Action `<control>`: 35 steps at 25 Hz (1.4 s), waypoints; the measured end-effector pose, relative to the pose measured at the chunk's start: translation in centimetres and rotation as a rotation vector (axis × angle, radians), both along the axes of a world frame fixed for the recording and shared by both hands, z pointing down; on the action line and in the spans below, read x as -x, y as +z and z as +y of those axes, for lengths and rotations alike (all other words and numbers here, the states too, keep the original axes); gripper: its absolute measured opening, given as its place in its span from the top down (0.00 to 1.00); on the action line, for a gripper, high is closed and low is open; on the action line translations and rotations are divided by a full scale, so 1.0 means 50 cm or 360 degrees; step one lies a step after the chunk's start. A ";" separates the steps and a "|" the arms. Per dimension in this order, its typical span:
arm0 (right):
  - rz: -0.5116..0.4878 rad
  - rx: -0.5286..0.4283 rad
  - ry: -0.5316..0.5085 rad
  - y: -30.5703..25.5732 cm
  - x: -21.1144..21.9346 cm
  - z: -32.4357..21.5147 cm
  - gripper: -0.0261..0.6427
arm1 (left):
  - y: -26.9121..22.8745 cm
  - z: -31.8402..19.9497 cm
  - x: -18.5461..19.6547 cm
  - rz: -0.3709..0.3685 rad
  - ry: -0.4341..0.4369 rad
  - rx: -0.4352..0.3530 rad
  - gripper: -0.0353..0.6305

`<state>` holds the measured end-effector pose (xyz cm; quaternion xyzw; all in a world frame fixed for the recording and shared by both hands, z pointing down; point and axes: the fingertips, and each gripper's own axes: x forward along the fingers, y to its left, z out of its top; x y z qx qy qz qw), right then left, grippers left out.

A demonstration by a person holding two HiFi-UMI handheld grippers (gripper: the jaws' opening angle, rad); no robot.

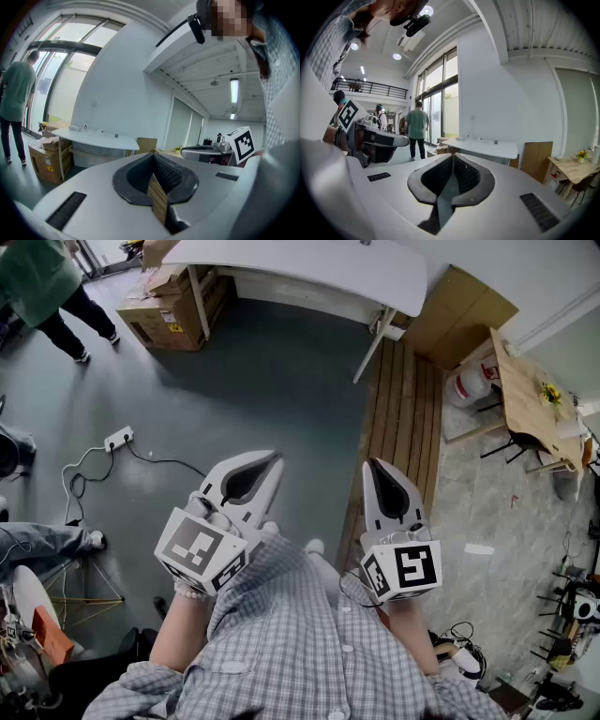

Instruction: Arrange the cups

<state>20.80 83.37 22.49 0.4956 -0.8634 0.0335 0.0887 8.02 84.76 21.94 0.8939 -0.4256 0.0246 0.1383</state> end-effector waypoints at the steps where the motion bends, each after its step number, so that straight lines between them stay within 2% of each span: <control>1: 0.0002 0.0003 0.0000 0.001 0.004 -0.003 0.92 | 0.002 -0.003 0.003 0.0000 0.0002 0.0003 0.93; 13: -0.0032 0.0045 0.0114 0.013 0.036 -0.032 0.92 | 0.008 -0.034 0.052 0.0014 0.0034 -0.0016 0.93; 23: -0.0011 -0.0017 0.0227 -0.001 0.047 -0.057 0.92 | 0.005 -0.048 0.144 0.0004 -0.0043 -0.0055 0.93; 29: 0.0019 -0.0011 0.0190 0.002 0.051 -0.098 0.92 | 0.006 -0.080 0.178 0.0002 -0.0147 -0.0058 0.93; 35: 0.0001 -0.0018 0.0106 0.017 0.063 -0.200 0.92 | 0.019 -0.145 0.190 -0.0014 -0.0232 -0.0033 0.93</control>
